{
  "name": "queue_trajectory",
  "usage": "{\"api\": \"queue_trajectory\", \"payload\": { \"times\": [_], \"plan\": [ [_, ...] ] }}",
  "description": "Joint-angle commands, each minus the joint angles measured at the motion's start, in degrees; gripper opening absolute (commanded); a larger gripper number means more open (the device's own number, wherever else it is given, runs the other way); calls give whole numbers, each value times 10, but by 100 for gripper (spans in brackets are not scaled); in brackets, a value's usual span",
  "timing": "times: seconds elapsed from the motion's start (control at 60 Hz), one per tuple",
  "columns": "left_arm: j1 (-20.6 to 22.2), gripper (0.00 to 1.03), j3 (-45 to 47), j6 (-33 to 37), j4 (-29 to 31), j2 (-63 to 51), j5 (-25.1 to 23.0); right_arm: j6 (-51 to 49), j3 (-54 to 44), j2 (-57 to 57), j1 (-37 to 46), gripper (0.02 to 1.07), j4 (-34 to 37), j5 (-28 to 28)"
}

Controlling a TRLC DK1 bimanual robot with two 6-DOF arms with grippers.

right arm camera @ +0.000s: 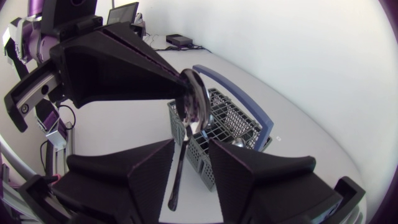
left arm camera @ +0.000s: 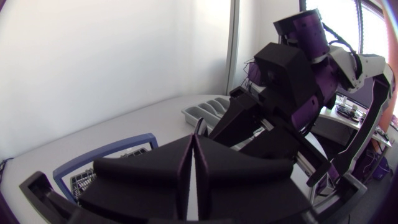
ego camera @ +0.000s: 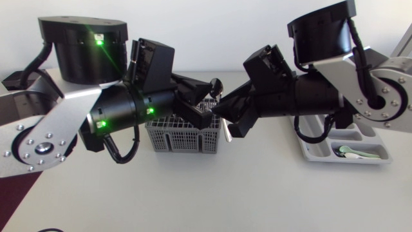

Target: Transfer all utensils from the basket to the drawer tray.

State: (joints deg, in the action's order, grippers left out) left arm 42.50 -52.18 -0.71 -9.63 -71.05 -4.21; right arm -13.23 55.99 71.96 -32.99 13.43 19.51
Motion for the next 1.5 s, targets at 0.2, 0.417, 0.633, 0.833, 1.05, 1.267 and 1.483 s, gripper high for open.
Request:
{"api": "queue_trajectory", "payload": {
  "times": [0.2, 0.417, 0.633, 0.833, 1.05, 1.267, 1.483],
  "plan": [
    [3, 4, -18, -16, -1, -6, -5, 11, 15, 14, -5, 12, 2, 4],
    [2, 12, -16, -16, -1, -2, -5, 5, 12, 15, -6, 8, 8, 6],
    [-5, 65, -28, -10, -2, 12, -5, -14, 9, 15, -1, 8, 37, 23],
    [-33, 78, -42, 3, 1, 27, -4, -50, 1, 7, 50, 8, 78, 65],
    [-78, 80, -42, 19, 6, 46, -4, -136, -27, -17, 140, 8, 133, 108],
    [-111, 81, -39, 52, 23, 50, -5, -281, -47, -26, 290, 8, 187, 146],
    [-118, 81, -9, 99, 37, 39, -4, -493, -19, 34, 478, 8, 261, 174]
  ]
}}
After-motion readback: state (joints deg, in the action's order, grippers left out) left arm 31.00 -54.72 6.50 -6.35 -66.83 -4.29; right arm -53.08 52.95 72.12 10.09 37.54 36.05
